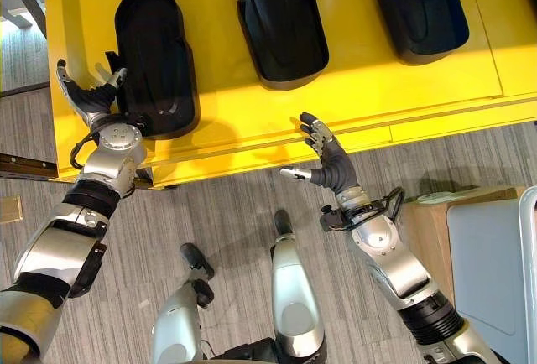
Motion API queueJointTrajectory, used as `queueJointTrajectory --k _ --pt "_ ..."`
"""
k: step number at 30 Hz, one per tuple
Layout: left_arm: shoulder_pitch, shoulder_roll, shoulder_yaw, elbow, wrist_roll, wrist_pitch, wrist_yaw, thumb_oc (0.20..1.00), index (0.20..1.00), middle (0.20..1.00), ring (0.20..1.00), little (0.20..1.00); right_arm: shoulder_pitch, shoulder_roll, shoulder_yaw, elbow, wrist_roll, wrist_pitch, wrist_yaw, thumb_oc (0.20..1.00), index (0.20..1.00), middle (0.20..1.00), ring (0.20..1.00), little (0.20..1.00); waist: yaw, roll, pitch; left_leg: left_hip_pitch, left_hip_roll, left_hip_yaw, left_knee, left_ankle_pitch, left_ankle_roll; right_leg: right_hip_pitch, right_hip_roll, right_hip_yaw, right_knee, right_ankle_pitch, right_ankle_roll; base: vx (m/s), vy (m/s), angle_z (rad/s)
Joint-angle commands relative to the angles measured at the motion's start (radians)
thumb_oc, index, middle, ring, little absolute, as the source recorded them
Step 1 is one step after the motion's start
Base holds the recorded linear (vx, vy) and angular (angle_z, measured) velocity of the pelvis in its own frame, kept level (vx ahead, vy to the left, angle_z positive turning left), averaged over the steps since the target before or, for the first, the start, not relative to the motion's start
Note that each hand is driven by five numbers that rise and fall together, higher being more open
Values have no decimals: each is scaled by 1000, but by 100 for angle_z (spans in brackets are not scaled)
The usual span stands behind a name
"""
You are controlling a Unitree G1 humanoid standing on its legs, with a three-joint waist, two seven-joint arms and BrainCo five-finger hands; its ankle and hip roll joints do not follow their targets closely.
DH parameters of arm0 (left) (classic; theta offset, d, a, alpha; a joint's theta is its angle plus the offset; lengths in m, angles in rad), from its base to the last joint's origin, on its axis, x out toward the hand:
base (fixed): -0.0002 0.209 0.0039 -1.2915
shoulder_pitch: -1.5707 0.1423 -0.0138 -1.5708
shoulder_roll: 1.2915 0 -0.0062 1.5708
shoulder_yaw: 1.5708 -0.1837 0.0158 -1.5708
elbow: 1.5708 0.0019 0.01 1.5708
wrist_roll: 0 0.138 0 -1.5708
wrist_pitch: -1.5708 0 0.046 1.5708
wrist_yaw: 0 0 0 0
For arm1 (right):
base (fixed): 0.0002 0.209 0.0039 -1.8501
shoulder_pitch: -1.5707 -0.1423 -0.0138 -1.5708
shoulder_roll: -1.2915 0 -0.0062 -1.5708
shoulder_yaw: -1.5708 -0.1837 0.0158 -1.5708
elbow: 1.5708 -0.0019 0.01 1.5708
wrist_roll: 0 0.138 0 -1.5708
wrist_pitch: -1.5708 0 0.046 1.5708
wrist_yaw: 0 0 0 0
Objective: Move parts from the plastic box to the shelf.
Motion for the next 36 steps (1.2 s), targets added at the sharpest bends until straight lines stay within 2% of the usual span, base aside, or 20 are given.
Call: queueJointTrajectory --k 1,6,10,14,16,22,24,25,26,31,32,33,35,36 --pt "45 5 12 10 -33 -10 -14 1000 1000 1000 1000 1000 -17 55 -15 -30 -15 -44 -11 1000 1000 1000 1000 1000 -5 -70 -14 -11 51 15 167 -143 -25 26 -24 -82 31 -69 -1 -5 -31 2" --pt "59 5 22 -6 -5 -12 18 1000 1000 1000 1000 1000 -8 55 -15 -20 -11 -54 -3 1000 1000 1000 1000 1000 -1 -73 -15 -6 52 17 167 -141 -25 35 -24 -84 24 -66 -2 0 0 0" --pt "17 55 35 9 25 -48 59 1000 1000 1000 1000 1000 -15 46 -12 -17 -3 -52 5 1000 1000 1000 1000 1000 -5 -70 -16 1 54 22 162 -139 -27 37 -25 -83 26 -68 -5 0 0 0" --pt "-81 160 28 9 150 -181 156 1000 1000 1000 1000 1000 2 25 -3 -26 1 -58 10 1000 1000 1000 1000 1000 -13 -55 -31 16 51 31 147 -136 -27 43 -30 -81 28 -73 -10 8 37 -1" --pt "-100 180 32 -22 169 -223 175 1000 1000 1000 1000 1000 22 24 1 -37 -10 -69 3 1000 1000 1000 1000 1000 -11 -50 -35 17 49 29 143 -137 -27 44 -32 -81 25 -75 -12 0 0 0" --pt "-156 176 24 -115 250 -300 202 1000 1000 1000 1000 1000 45 32 18 -64 -35 -68 -24 1000 1000 1000 1000 1000 -7 -39 -47 23 42 20 130 -139 -23 54 -34 -83 18 -80 -13 -1 0 1" --pt "-128 146 13 -181 293 -324 149 1000 1000 1000 1000 1000 66 44 16 -76 -49 -71 -34 1000 1000 1000 1000 1000 1 -37 -53 34 37 14 118 -137 -20 66 -34 -89 8 -79 -11 -25 -62 2" --pt "-46 120 4 -287 322 -330 96 1000 1000 1000 1000 1000 94 55 7 -91 -73 -78 -39 1000 1000 1000 1000 1000 12 -36 -59 45 33 7 104 -135 -18 80 -33 -94 -6 -75 -8 -36 -95 2" --pt "52 95 -4 -410 324 -307 47 1000 1000 1000 1000 1000 123 66 -7 -100 -88 -87 -29 1000 1000 1000 1000 1000 21 -34 -64 58 32 -1 87 -129 -18 97 -31 -100 -19 -72 -8 -43 -87 2" --pt "295 42 -38 -653 348 -312 -137 1000 1000 1000 1000 1000 180 85 -41 -109 -125 -122 -8 1000 1000 1000 1000 1000 49 -27 -85 100 34 -18 40 -111 -18 148 -35 -123 -63 -62 -4 -33 -57 8" --pt "360 30 -50 -728 367 -299 -191 1000 1000 1000 1000 1000 191 86 -50 -110 -124 -125 -7 1000 1000 1000 1000 1000 60 -23 -93 105 40 -16 21 -84 -11 153 -30 -130 -83 -38 -11 -59 -64 17" --pt "432 21 -58 -792 382 -307 -253 1000 1000 1000 1000 1000 208 83 -65 -111 -119 -131 -1 1000 1000 1000 1000 1000 69 -19 -103 119 41 -24 6 -77 -13 171 -31 -138 -96 -35 -11 -53 -61 16" --pt "559 4 -78 -892 317 -314 -458 1000 1000 1000 1000 1000 239 68 -83 -110 -113 -145 8 1000 1000 1000 1000 1000 89 -9 -123 150 40 -38 -22 -66 -15 206 -35 -154 -117 -32 -8 8 -1 25" --pt "655 28 -84 -945 259 -343 -583 1000 1000 1000 1000 1000 255 42 -98 -103 -110 -154 20 1000 1000 1000 1000 1000 105 5 -141 179 37 -47 -46 -59 -15 237 -40 -167 -126 -35 -7 -1 76 27"
